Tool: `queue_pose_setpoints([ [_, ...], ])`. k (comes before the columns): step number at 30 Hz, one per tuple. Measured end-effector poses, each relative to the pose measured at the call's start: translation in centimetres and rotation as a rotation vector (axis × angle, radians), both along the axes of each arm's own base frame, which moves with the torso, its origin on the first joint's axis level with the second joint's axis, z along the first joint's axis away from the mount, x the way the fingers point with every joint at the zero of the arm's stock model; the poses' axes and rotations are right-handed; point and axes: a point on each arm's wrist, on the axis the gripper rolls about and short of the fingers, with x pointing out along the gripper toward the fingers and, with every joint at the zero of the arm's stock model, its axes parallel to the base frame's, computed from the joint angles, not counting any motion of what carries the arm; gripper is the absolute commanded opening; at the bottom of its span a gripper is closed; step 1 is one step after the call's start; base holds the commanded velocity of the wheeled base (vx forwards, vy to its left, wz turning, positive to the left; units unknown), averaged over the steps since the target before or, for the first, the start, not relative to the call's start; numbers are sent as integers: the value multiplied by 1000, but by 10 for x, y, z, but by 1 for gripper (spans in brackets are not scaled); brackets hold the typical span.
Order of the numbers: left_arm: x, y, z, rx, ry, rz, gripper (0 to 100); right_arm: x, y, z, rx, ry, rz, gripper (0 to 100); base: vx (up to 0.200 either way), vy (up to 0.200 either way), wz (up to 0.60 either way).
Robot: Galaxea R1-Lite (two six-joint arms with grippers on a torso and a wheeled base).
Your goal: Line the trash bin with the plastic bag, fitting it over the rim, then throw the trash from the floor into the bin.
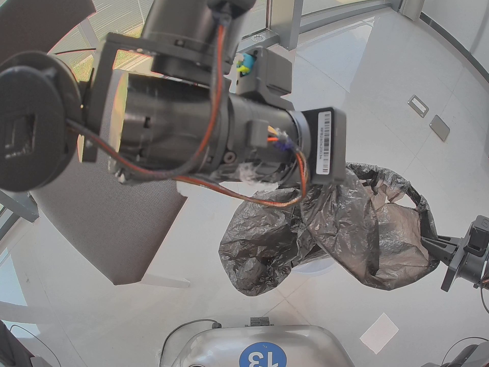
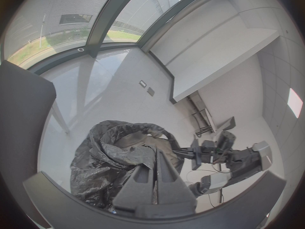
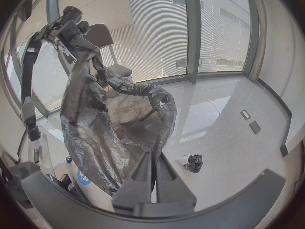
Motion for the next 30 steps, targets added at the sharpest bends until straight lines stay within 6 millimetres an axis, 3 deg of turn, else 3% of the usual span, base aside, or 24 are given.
queue_pose_setpoints([
  [5,13,-8,-13,28,-5,65,0,1,-1,1,-50,-30,24,0,0,0,0],
  [15,31,-18,-17,-32,-43,96,0,2,-3,3,-176,-109,75,0,0,0,0],
  [30,48,-44,-27,-33,-59,105,0,-2,-8,6,-182,-138,59,0,0,0,0],
])
